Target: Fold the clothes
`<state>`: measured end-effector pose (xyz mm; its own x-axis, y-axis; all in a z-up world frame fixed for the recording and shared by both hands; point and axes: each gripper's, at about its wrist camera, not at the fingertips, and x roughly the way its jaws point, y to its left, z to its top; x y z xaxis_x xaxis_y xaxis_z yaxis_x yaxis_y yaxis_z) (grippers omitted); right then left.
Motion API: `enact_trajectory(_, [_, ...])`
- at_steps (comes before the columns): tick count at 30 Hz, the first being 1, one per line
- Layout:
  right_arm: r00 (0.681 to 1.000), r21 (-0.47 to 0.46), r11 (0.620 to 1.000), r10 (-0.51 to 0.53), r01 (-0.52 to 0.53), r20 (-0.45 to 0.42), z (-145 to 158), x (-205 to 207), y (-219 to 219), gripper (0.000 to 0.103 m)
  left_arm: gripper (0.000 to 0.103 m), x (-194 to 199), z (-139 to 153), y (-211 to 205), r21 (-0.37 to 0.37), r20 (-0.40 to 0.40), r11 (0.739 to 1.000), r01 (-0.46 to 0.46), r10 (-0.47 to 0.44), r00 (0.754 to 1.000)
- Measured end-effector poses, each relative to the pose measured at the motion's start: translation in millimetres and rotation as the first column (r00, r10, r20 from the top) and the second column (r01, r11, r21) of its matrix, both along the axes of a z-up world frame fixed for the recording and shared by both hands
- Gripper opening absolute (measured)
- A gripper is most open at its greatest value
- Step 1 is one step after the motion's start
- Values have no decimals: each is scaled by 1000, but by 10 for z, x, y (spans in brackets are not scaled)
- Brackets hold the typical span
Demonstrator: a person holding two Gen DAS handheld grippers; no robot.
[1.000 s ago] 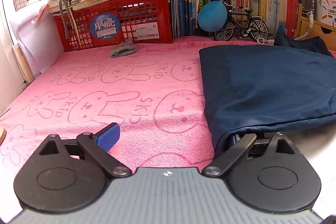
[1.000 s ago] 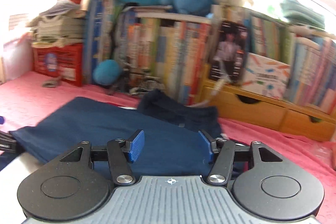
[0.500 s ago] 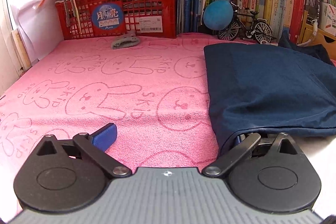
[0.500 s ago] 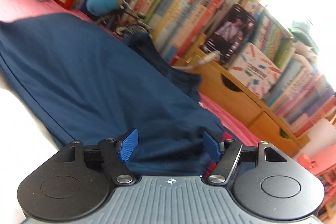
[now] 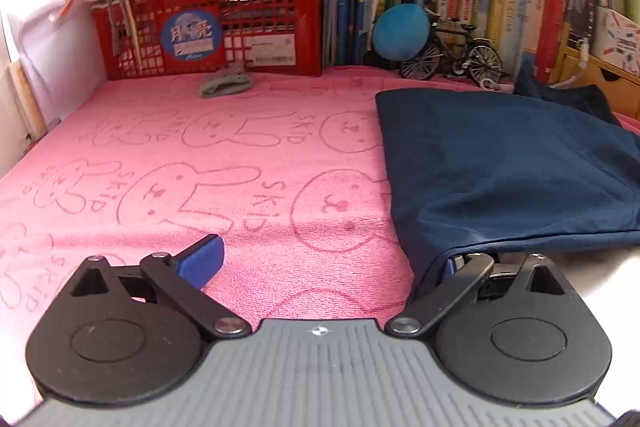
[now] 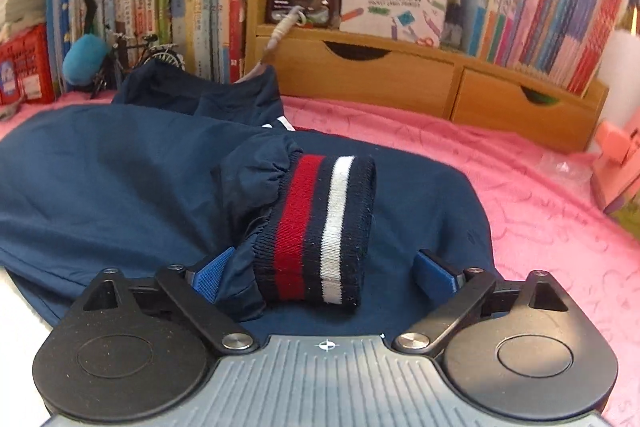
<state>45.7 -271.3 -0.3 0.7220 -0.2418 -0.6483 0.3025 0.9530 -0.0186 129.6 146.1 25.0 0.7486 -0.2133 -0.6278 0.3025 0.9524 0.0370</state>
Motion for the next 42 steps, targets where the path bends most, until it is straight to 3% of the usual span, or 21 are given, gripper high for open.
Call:
enact_trajectory(5, [1000,2,1000,-5,5,-4,4,12,-3,103,100,-52,243,40,36,-18,981,192,-192,981])
enact_trajectory(7, [1000,11,1000,-5,5,-4,7,14,-19,103,100,-56,347,93,13,-36,969,247,-246,969])
enact_trajectory(8, [1000,12,1000,-5,5,-5,7,15,-21,103,100,-65,408,131,-38,-42,957,287,-288,957])
enact_trajectory(10, [1000,10,1000,-4,4,-5,6,18,-21,103,100,-98,534,169,-179,-43,908,378,-391,920])
enact_trajectory(14, [1000,10,1000,-5,5,-4,4,18,-15,103,103,-158,667,-144,-276,87,879,388,-380,921])
enact_trajectory(17, [1000,7,1000,-4,4,-5,3,17,-22,103,102,-89,553,-650,-145,159,948,284,-261,952])
enact_trajectory(21, [1000,1,1000,-4,4,-6,5,17,-16,103,98,83,276,-1072,-30,152,978,208,-201,968])
enact_trajectory(24, [1000,6,1000,-4,4,-6,6,18,-23,103,97,156,47,-1102,96,133,981,168,-180,975])
enact_trajectory(26, [1000,11,1000,-4,4,-6,5,20,-29,103,100,114,-91,-1022,231,195,963,138,-185,963])
enact_trajectory(29, [1000,19,1000,-4,4,-6,4,18,-41,103,103,180,-140,-866,329,212,940,92,-169,962])
enact_trajectory(35, [1000,18,1000,-6,6,-6,9,17,-17,103,103,319,-79,-651,333,181,941,68,-134,974])
enact_trajectory(36, [1000,18,1000,-6,6,-6,9,17,-16,103,103,303,-21,-678,338,205,940,41,-116,972])
enact_trajectory(37, [1000,18,1000,-6,6,-6,10,17,-17,103,95,284,40,-708,343,232,939,12,-97,968])
enact_trajectory(39, [1000,18,1000,-4,4,-6,10,18,-23,103,89,221,188,-772,294,295,956,14,-105,950])
enact_trajectory(42, [1000,19,1000,-5,5,-6,10,19,-26,103,90,182,354,-1067,218,310,967,135,-200,930])
